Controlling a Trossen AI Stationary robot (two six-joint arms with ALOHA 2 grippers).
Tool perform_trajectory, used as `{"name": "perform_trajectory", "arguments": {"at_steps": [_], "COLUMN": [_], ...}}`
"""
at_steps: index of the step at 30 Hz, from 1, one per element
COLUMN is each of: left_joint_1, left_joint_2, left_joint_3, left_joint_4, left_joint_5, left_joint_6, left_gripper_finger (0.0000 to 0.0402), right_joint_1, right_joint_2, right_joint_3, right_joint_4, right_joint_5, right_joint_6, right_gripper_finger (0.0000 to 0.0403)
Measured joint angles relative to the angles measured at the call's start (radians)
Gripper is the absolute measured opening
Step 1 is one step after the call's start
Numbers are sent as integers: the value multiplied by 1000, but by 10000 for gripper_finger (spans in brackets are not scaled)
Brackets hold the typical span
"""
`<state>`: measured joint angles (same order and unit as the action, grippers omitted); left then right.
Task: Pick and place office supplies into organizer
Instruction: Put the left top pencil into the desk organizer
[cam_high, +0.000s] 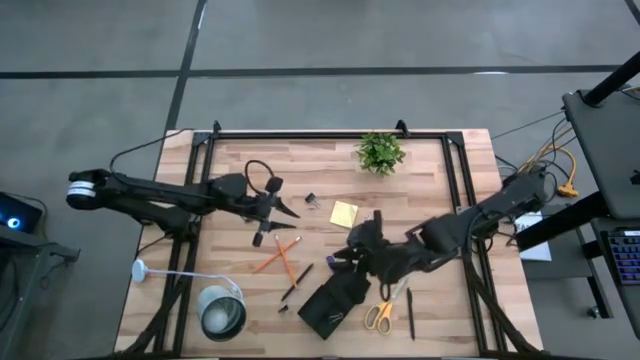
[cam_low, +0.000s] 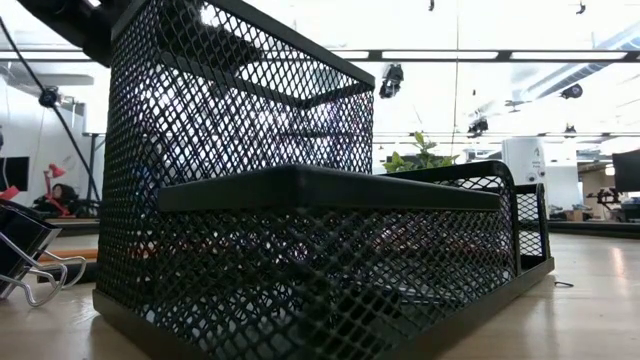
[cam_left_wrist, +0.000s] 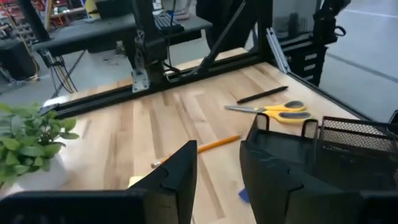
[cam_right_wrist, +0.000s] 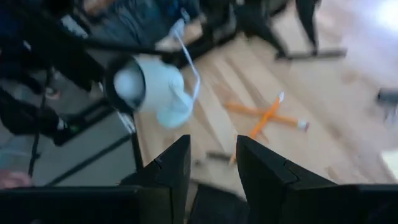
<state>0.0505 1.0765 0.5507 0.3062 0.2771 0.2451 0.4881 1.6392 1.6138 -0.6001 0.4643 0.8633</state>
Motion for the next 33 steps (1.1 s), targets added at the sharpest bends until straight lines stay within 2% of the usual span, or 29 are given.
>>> {"name": "perform_trajectory", "arguments": {"at_steps": [7,14,22,25,33], "left_joint_1": [-47,-132,-234,-264,-310], "left_joint_2": [117,186,261,286,329], "left_joint_3": [11,10,7,7,11], "left_joint_4": [-2,-16,-191,-198,-194], "left_joint_5": [-6,-30,-31,-31,-68], "left_joint_6": [-20,-74,-73,-73,105], "left_gripper_finger": [107,107,107,107,107], "right_joint_1": [20,33,33,34,33], "right_joint_2": [-100,-156,-161,-161,-161], "right_joint_3": [0,0,0,0,0], "right_joint_4": [17,-135,-241,-258,-294], "right_joint_5": [145,149,136,134,134], "right_joint_6": [-78,-71,-47,-49,-25], "right_gripper_finger": [114,120,117,116,123]}}
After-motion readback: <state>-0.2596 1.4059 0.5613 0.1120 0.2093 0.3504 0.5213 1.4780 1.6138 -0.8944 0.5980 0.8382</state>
